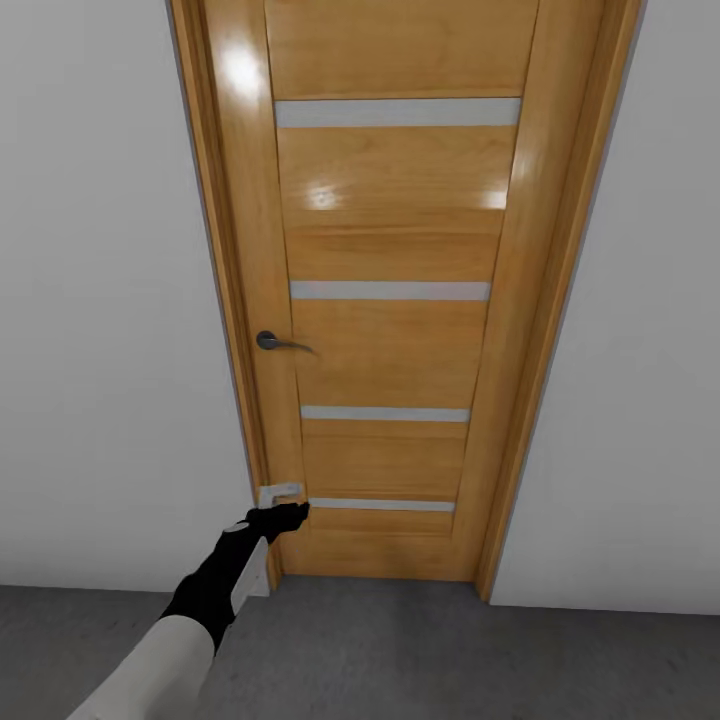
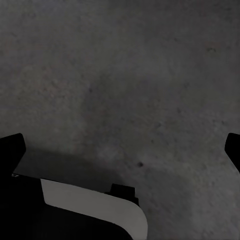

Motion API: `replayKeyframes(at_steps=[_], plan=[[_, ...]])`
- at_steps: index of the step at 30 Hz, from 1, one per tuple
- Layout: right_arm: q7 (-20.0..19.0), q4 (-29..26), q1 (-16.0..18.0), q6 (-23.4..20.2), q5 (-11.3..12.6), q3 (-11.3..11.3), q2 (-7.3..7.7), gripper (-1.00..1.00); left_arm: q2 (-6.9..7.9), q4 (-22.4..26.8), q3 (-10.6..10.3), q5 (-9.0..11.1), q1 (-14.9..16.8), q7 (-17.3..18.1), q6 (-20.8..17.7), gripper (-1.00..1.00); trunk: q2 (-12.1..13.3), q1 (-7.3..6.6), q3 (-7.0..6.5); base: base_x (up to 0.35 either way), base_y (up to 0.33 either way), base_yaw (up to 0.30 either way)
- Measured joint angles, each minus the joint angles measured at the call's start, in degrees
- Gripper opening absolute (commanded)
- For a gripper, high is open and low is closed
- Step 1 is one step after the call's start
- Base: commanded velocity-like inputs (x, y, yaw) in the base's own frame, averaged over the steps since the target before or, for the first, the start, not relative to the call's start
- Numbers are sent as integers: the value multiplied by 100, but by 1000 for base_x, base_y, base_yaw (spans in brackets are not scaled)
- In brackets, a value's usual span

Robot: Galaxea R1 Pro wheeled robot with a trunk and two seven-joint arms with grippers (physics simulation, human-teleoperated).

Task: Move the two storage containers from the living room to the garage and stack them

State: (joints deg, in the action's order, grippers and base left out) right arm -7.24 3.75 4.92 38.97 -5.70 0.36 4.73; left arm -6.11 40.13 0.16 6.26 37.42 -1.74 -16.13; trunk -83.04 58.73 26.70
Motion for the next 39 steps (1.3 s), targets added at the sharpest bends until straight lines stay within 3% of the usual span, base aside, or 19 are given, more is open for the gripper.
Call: replayKeyframes(at_steps=[4, 8, 19, 39], plan=[[-1, 0, 0, 6, -1, 0, 0, 100, -78, -597, -6, 216, 309, 4, -3, 100, 0, 0, 0, 0, 0, 0], [1, 0, 0, 7, -2, 4, 0, 100, -165, -1143, -10, 248, 467, -14, 0, 100, 0, 0, 0, 0, 0, 0], [2, 0, 0, -1, -2, 7, 0, 100, -197, -1999, -7, 275, 706, -17, 51, 100, 0, 0, 0, 0, 0, 0], [3, -4, 0, -34, -3, 8, 0, 100, -210, -2064, 2, 263, 722, -1, 898, 100, 0, 0, 0, 0, 0, 0]])
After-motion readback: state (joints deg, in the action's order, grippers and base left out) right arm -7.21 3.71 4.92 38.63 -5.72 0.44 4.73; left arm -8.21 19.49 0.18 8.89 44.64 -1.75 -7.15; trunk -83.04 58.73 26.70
